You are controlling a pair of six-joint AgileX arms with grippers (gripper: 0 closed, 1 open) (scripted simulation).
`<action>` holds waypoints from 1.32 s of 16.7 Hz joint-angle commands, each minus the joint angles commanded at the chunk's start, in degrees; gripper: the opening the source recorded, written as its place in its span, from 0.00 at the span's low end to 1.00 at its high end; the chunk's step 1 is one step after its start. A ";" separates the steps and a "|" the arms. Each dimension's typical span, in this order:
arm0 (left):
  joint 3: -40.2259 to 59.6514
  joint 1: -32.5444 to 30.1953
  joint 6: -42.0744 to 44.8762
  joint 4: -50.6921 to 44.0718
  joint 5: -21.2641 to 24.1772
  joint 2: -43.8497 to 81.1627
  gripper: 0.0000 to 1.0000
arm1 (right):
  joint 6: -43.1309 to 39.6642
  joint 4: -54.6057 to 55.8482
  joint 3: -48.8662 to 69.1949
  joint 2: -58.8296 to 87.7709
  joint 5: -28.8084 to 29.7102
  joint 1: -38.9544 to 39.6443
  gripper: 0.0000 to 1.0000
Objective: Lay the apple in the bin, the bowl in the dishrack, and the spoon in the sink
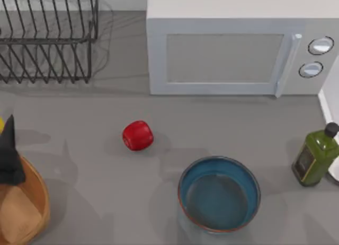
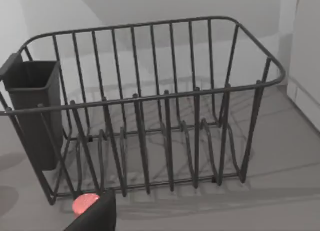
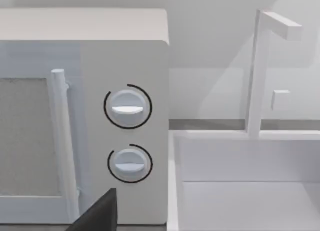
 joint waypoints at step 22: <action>88.78 -23.99 23.27 -63.15 2.76 112.63 1.00 | 0.00 0.00 0.00 0.00 0.00 0.00 1.00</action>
